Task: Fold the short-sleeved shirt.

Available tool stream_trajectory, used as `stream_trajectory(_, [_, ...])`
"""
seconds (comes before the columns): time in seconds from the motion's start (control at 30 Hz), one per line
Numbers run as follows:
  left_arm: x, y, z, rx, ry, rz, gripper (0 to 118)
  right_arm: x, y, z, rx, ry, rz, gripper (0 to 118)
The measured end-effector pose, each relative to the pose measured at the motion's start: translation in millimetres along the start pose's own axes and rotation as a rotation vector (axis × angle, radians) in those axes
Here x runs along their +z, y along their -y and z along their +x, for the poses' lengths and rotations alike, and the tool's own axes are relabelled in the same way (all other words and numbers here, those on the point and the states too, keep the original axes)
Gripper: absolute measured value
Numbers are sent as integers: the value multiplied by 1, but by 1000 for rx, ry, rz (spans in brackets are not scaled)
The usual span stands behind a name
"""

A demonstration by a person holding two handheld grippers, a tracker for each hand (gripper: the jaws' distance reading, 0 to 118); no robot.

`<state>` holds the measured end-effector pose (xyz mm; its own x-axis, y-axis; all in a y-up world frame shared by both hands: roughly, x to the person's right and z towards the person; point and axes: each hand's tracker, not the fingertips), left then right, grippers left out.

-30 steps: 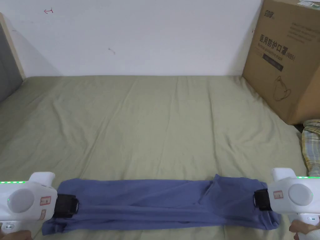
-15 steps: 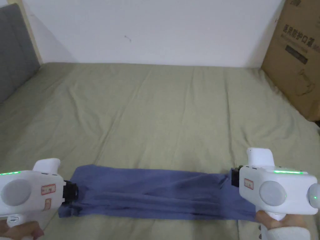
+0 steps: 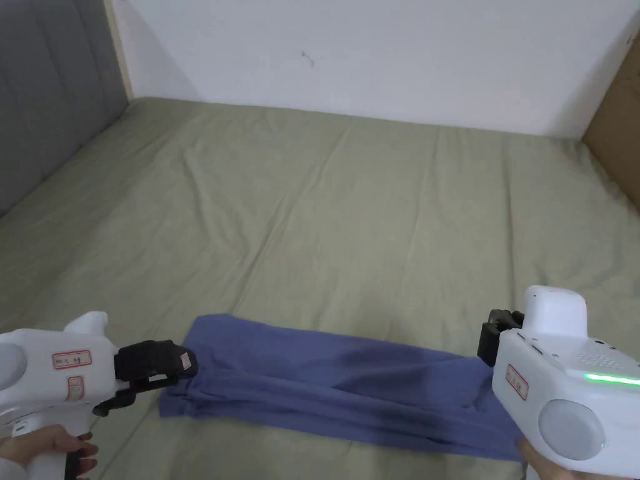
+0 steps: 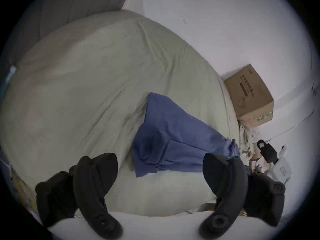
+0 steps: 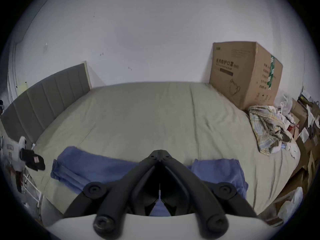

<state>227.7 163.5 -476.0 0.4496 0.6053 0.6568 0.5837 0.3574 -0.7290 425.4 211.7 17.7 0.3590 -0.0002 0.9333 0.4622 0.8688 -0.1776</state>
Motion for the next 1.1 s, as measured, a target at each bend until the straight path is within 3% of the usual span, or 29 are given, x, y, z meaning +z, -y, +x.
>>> stream_trajectory(0.2, [-49,4,-41,220,151,-54,104,-6,-3,-13,25,9,14,1])
stream_trajectory(0.47, [-95,-4,-62,329,367,-46,103,-22,3,-22,11,6,-20,1])
stream_trajectory(0.5, [-97,-6,-62,327,380,-51,95,-24,5,-24,17,7,-27,1])
stream_trajectory(0.53, [-98,-11,-61,313,373,-63,56,-26,6,-26,22,8,-32,1])
stream_trajectory(0.57, [-99,-15,-58,281,326,-79,5,-26,8,-28,21,7,-31,1])
stream_trajectory(0.63, [-107,-20,-46,214,171,-152,7,-26,10,-31,20,5,-13,1])
stream_trajectory(0.7, [-109,-17,-50,225,277,-135,7,-26,10,-35,33,19,13,1])
stream_trajectory(0.87, [-93,-19,-53,224,274,-115,7,-28,8,-38,26,36,26,1])
stream_trajectory(1.1, [-63,-32,-46,115,205,-105,7,-26,8,-41,14,41,49,1])
